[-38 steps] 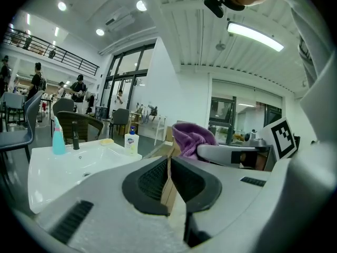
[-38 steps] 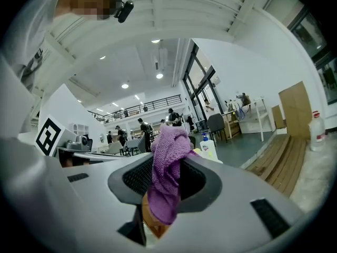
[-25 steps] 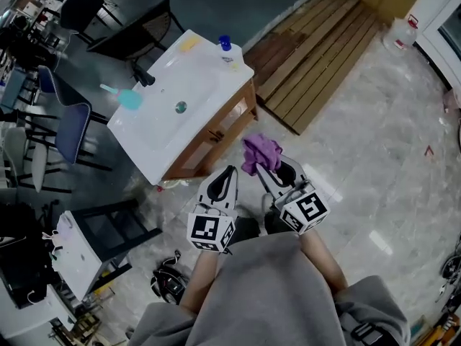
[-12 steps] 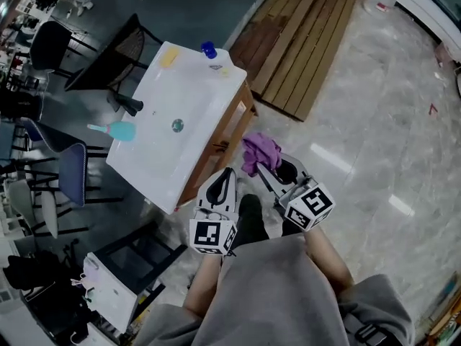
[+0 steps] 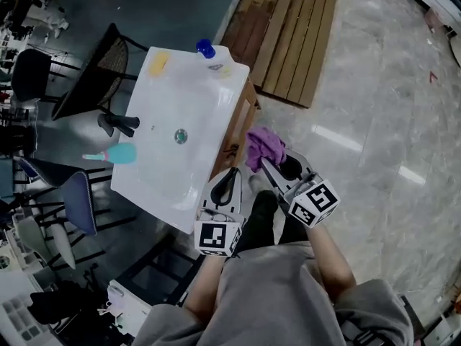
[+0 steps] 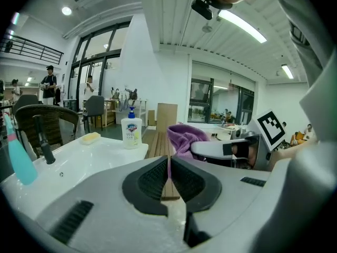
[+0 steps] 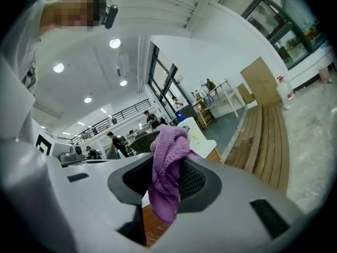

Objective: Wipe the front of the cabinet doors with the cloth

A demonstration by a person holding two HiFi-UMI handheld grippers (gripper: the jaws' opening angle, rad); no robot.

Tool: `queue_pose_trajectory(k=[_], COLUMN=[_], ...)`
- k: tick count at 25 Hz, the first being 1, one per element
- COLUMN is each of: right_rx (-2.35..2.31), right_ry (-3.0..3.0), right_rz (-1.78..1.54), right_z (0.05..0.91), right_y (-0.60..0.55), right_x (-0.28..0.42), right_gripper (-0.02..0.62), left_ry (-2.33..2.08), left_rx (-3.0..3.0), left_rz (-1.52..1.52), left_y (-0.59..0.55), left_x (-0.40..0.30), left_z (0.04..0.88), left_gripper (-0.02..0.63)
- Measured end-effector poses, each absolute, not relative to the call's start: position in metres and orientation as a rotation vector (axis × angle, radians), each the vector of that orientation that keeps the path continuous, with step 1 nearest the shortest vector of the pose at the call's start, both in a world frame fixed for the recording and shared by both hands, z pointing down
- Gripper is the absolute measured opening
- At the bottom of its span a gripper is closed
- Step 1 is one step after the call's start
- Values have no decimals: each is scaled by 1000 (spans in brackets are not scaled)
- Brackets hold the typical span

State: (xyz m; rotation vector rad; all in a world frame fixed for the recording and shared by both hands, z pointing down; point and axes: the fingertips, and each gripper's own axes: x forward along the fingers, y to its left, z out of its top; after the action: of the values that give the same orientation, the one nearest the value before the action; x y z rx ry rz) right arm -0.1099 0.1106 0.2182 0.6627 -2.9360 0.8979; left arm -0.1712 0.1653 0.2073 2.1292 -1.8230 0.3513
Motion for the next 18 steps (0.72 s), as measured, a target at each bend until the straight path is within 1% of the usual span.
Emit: queue_pose_trajectory(k=[7, 18], right_rx=[724, 636], right_ry=[-2917, -2898], right_rz=[933, 1068], right_z=[252, 305], right_y=[90, 72], right_x=[-116, -111], right_gripper=[115, 113], left_ry=[-1784, -1868], left_rx=[2121, 2014], left_rz=[400, 461], left_y=[150, 125], left_x=[-185, -172], left_z=[238, 278], left_gripper=[25, 25])
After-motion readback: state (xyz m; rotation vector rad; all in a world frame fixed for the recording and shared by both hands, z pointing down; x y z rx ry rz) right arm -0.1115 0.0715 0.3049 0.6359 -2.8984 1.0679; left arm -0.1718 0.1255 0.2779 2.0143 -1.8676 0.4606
